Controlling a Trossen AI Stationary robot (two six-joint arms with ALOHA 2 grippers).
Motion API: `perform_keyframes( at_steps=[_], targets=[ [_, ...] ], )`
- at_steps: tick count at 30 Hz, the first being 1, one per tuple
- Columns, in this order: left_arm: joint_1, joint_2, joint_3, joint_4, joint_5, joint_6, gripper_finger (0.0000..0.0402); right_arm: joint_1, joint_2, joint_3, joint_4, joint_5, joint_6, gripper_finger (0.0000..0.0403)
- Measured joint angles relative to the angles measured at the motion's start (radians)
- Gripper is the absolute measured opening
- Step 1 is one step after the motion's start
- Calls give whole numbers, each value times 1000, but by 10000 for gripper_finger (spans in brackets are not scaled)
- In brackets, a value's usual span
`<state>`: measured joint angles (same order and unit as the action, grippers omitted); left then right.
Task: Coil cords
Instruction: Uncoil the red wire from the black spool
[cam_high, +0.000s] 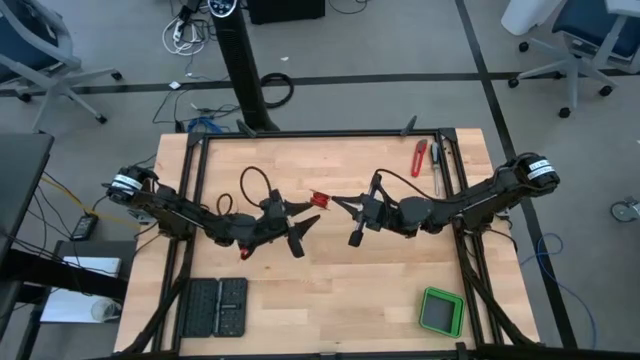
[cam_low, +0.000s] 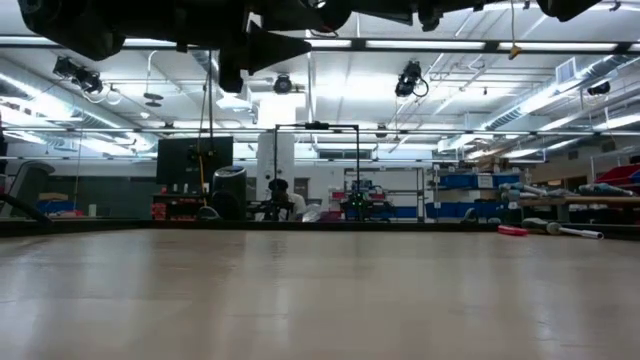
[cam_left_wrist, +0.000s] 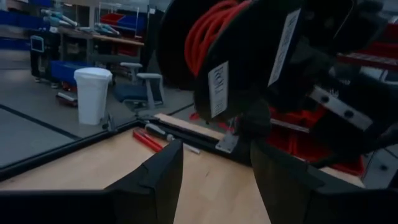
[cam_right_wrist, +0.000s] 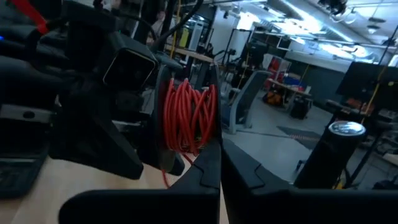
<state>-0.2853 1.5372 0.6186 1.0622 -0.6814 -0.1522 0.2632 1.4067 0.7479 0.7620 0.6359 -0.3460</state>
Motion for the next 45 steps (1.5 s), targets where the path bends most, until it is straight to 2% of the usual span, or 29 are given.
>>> perform_keyframes(
  at_steps=[8, 16, 25, 37, 39, 41, 45],
  targets=[
    [23, 0, 6, 1, 35, -61, 193, -4, 0, 0, 4, -2, -41, 0],
    [24, 8, 74, -38, 110, -88, 193, -3, 0, 0, 53, -31, -160, 0],
    [25, 8, 85, -74, 97, -86, 193, 4, 0, 0, 69, -48, -189, 0],
    [25, 8, 85, -71, 22, -77, 192, 4, 0, 0, 38, -54, -182, 0],
    [25, 8, 85, -73, 2, -62, 180, 3, 0, 0, 37, -55, -182, 0],
    [25, 8, 85, -74, -5, -61, 150, 3, 0, 0, 37, -57, -182, 0],
    [34, 8, 85, -75, 21, -61, 48, 3, 0, 0, 37, -63, -174, 0]
  ],
)
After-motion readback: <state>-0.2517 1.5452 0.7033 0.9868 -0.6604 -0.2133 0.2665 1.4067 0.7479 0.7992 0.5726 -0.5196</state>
